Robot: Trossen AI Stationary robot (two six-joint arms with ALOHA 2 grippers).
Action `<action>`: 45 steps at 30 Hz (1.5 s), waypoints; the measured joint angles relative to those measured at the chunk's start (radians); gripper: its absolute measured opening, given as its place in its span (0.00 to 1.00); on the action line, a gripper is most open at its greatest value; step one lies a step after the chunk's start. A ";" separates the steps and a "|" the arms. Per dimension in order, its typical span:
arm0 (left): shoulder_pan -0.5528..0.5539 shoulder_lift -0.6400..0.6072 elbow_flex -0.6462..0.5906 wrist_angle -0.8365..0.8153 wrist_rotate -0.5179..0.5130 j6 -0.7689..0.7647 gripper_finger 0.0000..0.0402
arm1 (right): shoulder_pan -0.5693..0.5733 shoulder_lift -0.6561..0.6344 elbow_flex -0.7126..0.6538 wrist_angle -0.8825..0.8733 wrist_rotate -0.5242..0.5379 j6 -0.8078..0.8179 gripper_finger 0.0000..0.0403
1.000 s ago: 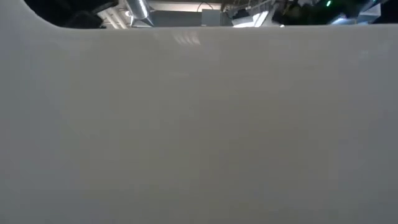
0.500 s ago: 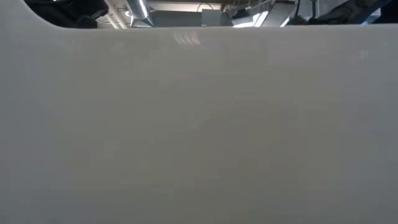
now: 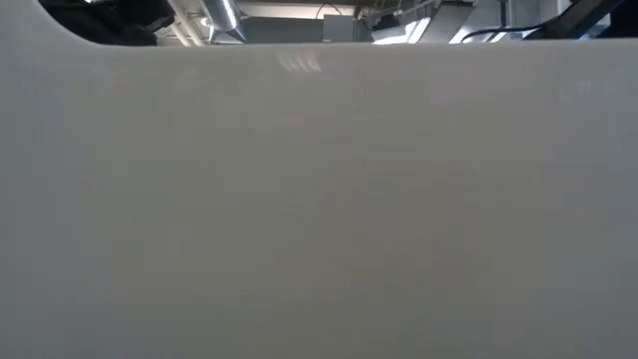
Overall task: Sort silverware by color (type)
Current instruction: Put the blue spoon into the transparent bin, then return to Home Position
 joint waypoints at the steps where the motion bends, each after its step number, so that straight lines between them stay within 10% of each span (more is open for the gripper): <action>1: 0.004 0.000 0.000 0.000 -0.003 0.000 0.33 | 0.006 -0.001 0.001 0.000 -0.002 -0.004 0.26; 9: 0.136 -0.031 0.000 0.000 0.151 0.152 0.33 | 0.106 -0.027 0.126 -0.124 -0.051 0.008 0.49; 21: 0.356 -0.250 -0.001 0.000 0.453 0.315 0.33 | 0.196 -0.156 0.176 -0.061 -0.368 -0.004 0.49; 32: 0.460 -0.444 -0.240 0.241 0.632 0.320 0.33 | 0.196 -0.303 -0.109 0.290 -0.955 -0.008 0.43; 45: 0.441 -0.617 -0.446 0.371 0.699 0.206 0.25 | 0.196 -0.630 -0.395 0.472 -1.095 0.149 0.24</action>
